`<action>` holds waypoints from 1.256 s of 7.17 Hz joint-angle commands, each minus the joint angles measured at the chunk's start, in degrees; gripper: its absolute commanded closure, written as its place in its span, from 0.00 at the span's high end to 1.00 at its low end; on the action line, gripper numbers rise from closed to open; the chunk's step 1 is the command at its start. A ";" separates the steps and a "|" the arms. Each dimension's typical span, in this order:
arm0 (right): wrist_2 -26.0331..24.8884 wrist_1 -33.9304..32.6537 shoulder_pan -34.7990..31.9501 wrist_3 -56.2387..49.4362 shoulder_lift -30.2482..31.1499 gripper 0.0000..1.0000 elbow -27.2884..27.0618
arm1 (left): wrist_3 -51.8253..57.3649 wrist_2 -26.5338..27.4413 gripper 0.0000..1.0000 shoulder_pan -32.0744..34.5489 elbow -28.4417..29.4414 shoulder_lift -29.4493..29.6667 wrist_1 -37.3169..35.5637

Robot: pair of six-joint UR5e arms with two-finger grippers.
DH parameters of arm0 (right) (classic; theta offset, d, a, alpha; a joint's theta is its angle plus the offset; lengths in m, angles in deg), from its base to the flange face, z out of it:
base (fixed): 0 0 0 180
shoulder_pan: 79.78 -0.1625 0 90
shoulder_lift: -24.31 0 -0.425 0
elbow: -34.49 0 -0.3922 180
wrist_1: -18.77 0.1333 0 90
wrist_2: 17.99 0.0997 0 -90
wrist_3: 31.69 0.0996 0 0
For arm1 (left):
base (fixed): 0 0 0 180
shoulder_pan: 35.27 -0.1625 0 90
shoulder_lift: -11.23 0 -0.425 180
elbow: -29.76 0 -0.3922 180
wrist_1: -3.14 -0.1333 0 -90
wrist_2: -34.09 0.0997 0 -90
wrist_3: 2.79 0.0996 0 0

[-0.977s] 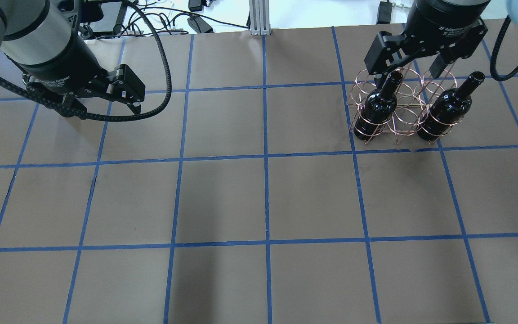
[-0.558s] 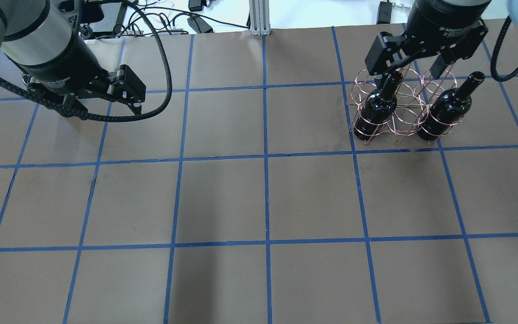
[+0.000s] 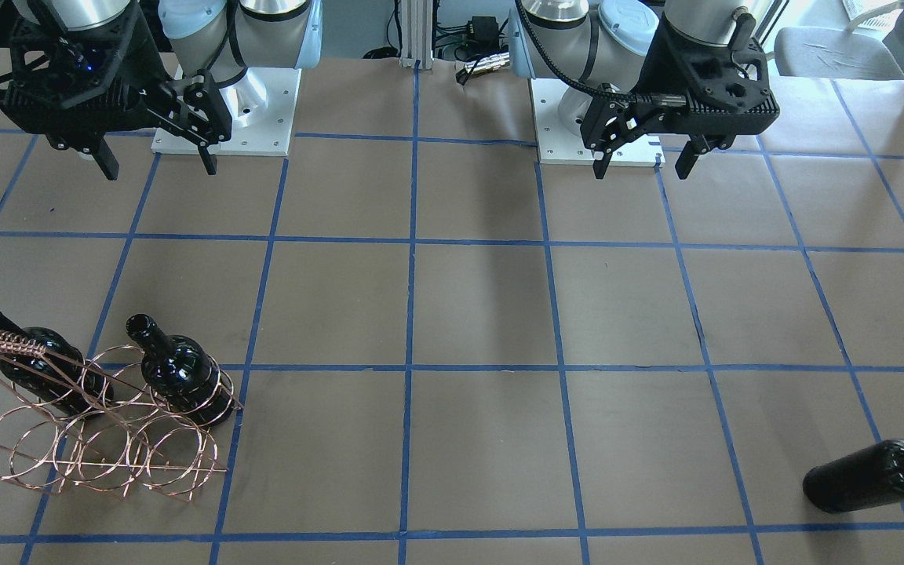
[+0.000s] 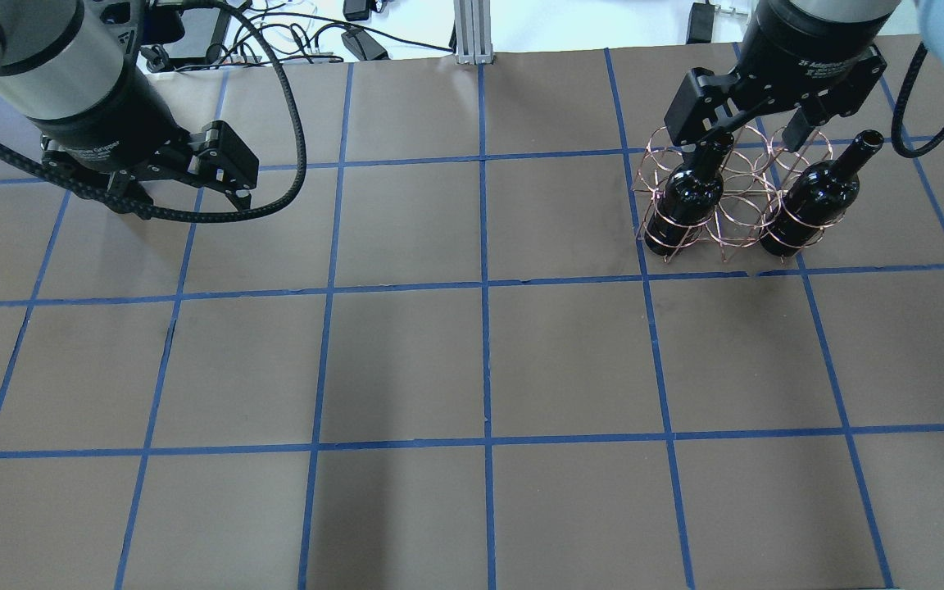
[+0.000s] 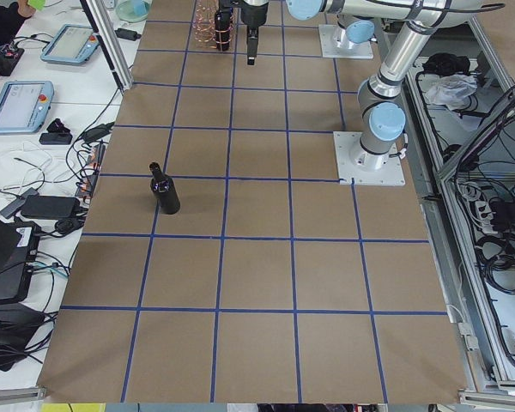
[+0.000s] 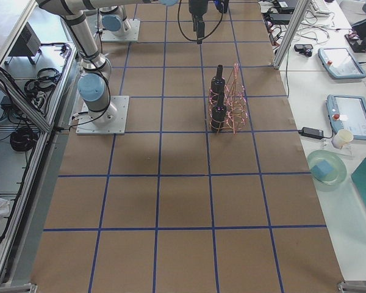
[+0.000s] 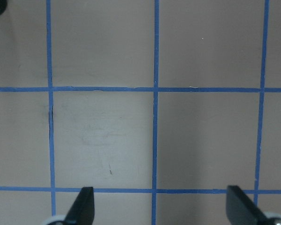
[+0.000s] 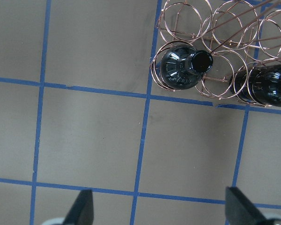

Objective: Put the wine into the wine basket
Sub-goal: 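Move the left gripper down toward the standing dark wine bottle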

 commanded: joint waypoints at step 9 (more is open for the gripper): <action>0.09 -0.05 -0.08 0.43 0.14 0.99 -0.49 | 22.89 -2.79 1.00 -26.06 20.70 24.29 -7.04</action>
